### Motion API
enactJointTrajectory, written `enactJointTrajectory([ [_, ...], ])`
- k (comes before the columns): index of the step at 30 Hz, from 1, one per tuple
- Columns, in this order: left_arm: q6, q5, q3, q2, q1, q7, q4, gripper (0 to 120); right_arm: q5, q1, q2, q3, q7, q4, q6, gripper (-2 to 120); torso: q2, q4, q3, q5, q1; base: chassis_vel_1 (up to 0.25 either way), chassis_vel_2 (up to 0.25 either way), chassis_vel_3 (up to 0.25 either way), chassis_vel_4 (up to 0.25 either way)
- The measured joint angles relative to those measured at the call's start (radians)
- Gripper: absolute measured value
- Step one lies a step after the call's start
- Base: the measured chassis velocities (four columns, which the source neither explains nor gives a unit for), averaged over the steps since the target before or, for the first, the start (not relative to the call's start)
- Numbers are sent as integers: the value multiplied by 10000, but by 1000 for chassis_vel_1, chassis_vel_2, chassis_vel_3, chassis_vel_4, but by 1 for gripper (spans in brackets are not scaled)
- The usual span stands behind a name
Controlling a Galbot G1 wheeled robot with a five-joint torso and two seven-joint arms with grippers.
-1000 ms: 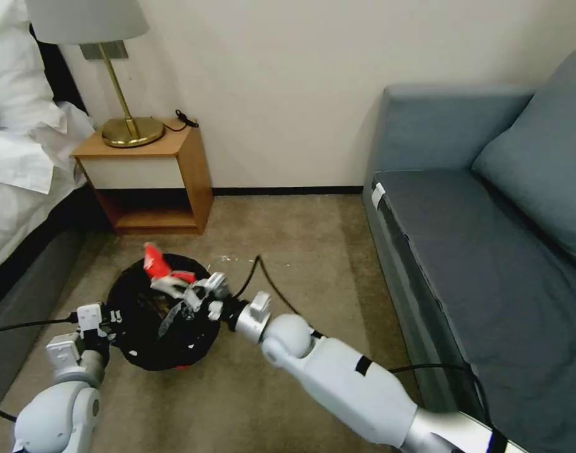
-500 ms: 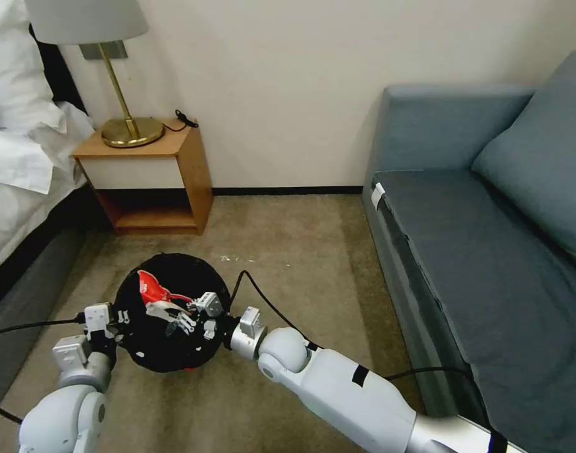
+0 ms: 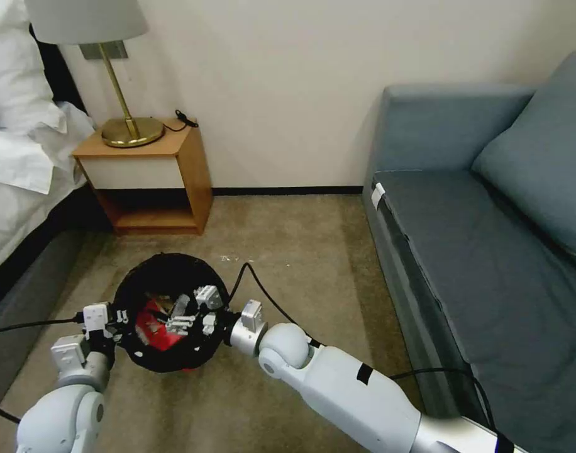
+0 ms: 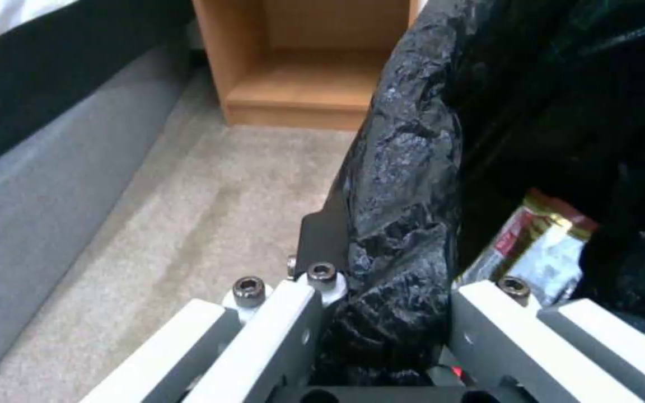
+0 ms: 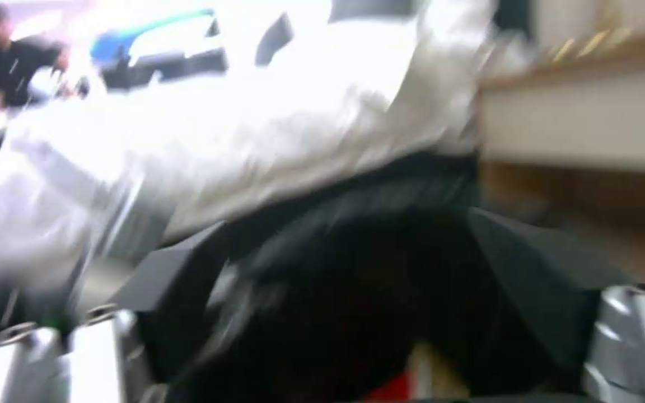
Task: Pick up the trash bin, then pick up the garbage on the floor and place it into the trash bin.
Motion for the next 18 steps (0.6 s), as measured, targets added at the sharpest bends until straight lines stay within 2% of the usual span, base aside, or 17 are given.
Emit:
enactJointTrajectory([
  [1, 0, 0, 0, 0, 0, 0, 0, 4, 0, 0, 0, 0, 0, 0, 0, 88, 0, 0, 0, 0, 0, 0, 0, 0, 0],
  [4, 17, -291, -95, 104, -71, -26, 140, 4, -525, -331, -60, 1075, 651, 560, 489, 99, 0, 1, 0, 1, 0, 0, 0, 0, 0],
  [7, 28, -686, -124, 173, -154, -227, 265, 4, -985, -624, -213, 1636, 1238, 948, 786, 100, 0, -1, 0, 0, 0, 0, 0, 0, 0],
  [9, 68, -1621, -141, 265, -321, -914, 401, 4, -1690, -1077, -431, 2304, 1740, 1461, 1136, 100, 0, -1, 0, 1, 0, 0, 0, 0, 0],
  [11, 104, -1897, -155, 289, -355, -1124, 422, 4, -1925, -1226, -488, 2507, 1822, 1583, 1270, 100, 0, -3, 0, 1, 0, 0, 0, 0, 0],
  [14, 416, -3358, -242, 442, -487, -2445, 452, 4, -2822, -1885, -697, 3300, 1992, 2157, 1653, 100, 0, -1, 0, 1, 0, 0, 0, 0, 0],
  [15, 416, -3358, -242, 442, -487, -2445, 452, 4, -2822, -1885, -697, 3300, 1992, 2157, 1653, 100, 0, -1, 0, 1, 0, 0, 0, 0, 0],
  [16, 552, -3800, -272, 499, -524, -2813, 465, 4, -2971, -2109, -753, 3520, 2044, 2375, 1718, 100, 0, 0, 0, 2, 0, 0, 0, 0, 0],
  [17, 1085, -5265, -400, 648, -655, -3779, 571, 4, -3138, -2737, -854, 3994, 2418, 3061, 1736, 100, 0, -1, 0, 2, 0, 0, 0, 0, 0],
  [18, 1085, -5265, -400, 648, -655, -3779, 571, 4, -3138, -2737, -854, 3994, 2418, 3061, 1736, 100, 0, -1, 0, 2, 0, 0, 0, 0, 0],
])
